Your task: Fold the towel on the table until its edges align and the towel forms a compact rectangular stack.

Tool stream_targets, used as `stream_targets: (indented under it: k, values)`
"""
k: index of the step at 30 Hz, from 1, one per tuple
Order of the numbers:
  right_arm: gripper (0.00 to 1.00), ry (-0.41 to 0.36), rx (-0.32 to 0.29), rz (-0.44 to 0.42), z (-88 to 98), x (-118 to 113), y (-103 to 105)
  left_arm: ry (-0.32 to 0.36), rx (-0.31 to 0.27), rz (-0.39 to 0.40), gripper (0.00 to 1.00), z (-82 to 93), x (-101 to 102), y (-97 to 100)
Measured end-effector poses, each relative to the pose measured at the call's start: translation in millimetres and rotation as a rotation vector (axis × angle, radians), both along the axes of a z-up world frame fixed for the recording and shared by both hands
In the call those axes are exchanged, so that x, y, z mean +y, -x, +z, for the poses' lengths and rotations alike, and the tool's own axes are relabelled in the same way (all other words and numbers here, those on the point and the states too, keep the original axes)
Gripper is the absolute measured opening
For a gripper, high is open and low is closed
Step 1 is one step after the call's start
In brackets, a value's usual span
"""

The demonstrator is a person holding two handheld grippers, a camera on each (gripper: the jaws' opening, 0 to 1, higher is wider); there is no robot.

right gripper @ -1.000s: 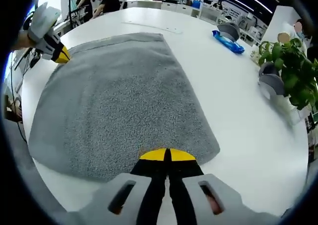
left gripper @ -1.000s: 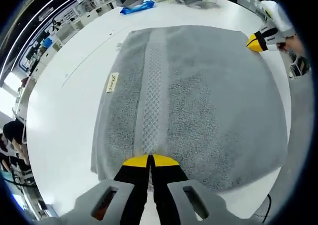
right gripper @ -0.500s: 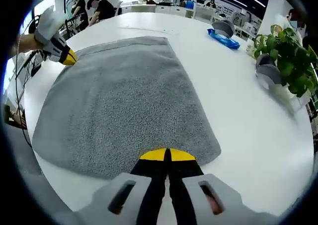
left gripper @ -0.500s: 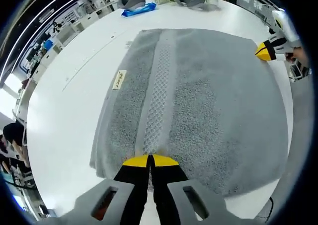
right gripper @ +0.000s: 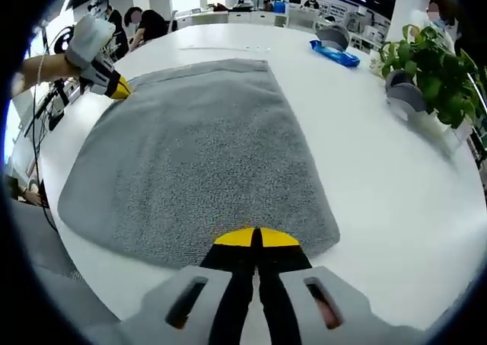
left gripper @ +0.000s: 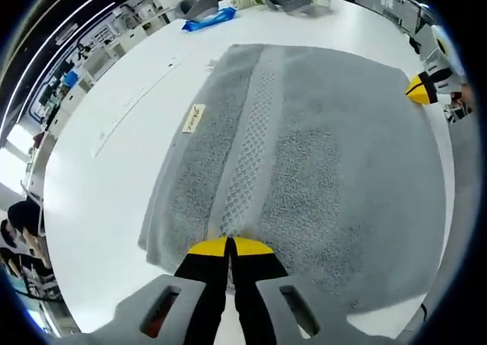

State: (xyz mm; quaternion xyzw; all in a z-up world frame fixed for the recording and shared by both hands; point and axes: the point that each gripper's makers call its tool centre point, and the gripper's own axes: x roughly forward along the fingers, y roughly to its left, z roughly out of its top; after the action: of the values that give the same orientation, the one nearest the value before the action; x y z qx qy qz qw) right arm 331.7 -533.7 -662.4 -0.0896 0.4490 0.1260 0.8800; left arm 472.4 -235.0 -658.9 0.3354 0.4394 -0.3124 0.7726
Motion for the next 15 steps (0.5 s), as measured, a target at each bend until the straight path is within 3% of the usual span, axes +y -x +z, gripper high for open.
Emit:
stream_targets:
  k: [15]
  values:
    - [0.00,-0.002,0.022,0.023,0.2,13,21,0.043,0.001,0.018,0.01,4.2,-10,-13.1]
